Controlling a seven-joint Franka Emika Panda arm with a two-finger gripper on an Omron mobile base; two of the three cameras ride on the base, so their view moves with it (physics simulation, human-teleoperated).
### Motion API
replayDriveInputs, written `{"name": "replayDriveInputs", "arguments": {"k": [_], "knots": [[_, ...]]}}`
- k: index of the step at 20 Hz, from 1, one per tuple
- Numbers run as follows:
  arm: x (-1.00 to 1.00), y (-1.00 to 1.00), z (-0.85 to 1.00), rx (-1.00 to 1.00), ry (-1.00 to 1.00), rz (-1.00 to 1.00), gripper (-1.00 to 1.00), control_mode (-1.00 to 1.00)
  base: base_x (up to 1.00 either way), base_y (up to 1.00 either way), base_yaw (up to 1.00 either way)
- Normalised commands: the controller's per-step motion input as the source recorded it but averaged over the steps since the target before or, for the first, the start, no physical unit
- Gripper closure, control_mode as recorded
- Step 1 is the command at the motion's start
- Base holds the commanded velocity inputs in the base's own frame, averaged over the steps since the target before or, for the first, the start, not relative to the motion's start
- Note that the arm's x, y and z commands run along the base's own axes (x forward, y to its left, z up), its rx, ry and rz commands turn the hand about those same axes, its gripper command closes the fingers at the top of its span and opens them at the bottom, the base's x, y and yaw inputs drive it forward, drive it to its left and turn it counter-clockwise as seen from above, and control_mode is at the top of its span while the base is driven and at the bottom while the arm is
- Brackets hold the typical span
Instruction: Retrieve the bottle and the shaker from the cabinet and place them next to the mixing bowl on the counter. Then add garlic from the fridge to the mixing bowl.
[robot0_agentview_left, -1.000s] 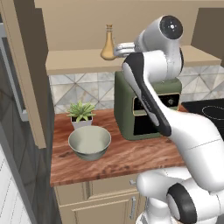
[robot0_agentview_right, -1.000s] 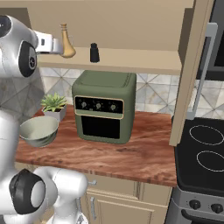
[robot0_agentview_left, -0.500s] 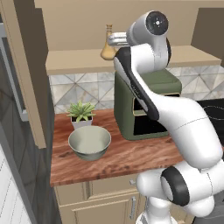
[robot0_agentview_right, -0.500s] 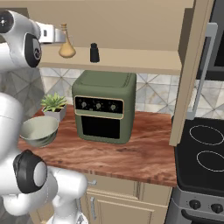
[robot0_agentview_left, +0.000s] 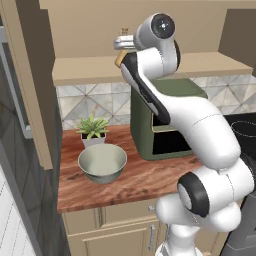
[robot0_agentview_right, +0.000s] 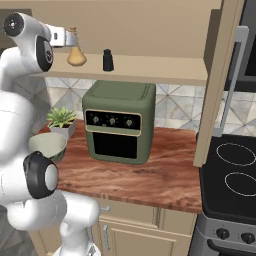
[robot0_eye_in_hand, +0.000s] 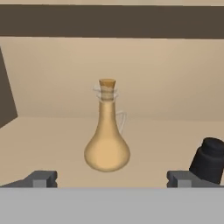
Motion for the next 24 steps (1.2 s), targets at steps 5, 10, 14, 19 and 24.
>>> {"name": "replayDriveInputs", "arguments": {"k": [5,10,14,19,24], "knots": [[0.47,0.18,0.0,-0.01,0.05,-0.03,-1.0,-1.0,0.0,0.0,0.0],[0.41,0.05,0.0,-0.01,0.04,-0.05,-1.0,-1.0,0.0,0.0,0.0],[0.37,0.0,-0.13,-0.1,0.07,-0.06,-1.0,-1.0,0.0,0.0,0.0],[0.41,0.01,-0.16,-0.09,0.03,-0.06,-1.0,-1.0,0.0,0.0,0.0],[0.49,0.1,-0.06,-0.03,0.0,-0.05,-1.0,-1.0,0.0,0.0,0.0]]}}
